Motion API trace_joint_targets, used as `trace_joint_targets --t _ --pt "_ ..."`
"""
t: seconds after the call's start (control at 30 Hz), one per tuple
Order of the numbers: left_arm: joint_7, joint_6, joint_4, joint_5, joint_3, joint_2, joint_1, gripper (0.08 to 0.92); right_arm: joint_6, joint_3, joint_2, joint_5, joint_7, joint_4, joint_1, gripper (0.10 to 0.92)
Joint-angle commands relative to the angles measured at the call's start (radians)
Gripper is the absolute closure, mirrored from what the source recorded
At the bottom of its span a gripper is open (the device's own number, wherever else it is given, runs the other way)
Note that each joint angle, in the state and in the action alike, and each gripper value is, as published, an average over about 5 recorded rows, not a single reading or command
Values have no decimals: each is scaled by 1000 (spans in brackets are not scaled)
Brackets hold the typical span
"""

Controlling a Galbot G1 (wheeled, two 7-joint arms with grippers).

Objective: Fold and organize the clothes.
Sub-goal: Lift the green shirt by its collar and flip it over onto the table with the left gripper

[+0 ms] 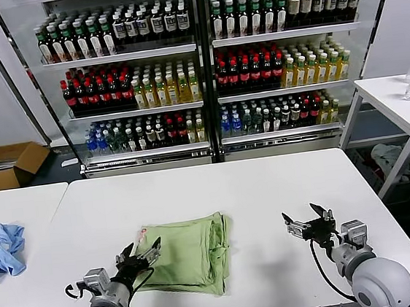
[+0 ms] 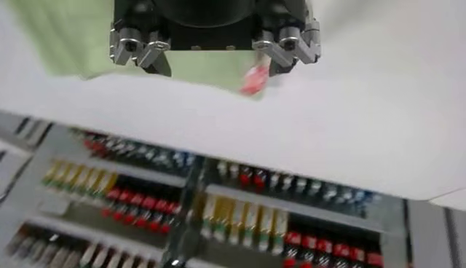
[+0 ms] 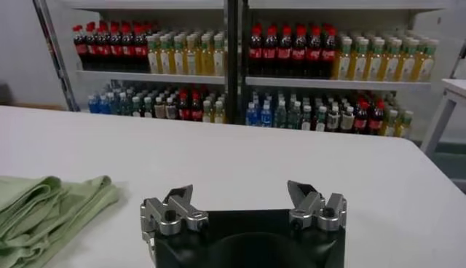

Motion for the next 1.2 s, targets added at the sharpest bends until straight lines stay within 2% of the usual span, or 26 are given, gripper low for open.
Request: trace_joint_targets --t 0.03,0.1,0.3,0.63,0.83,0.9,1.03,1.2 --pt "45 89 94 -24 -24 18 -14 199 -1 15 -6 5 1 1 0 203" --pt "51 100 97 -44 -24 18 -22 236 -1 21 -9 7 1 3 -3 203" --pt "64 112 96 -179 -46 21 -28 424 -2 36 -12 11 2 9 -11 203" --pt "72 114 123 -525 -135 -2 -33 702 -2 54 -20 19 4 20 -21 203" --pt "69 113 104 -699 -236 -11 -24 864 0 62 -21 21 5 27 -30 203" --pt "63 113 96 -756 -292 -3 -25 890 0 64 -21 21 5 29 -31 203" --pt "51 114 102 -846 -439 62 -29 900 3 70 -21 25 4 29 -32 203" --pt "49 113 151 -854 -614 220 -37 900 13 75 -20 30 1 26 -28 203"
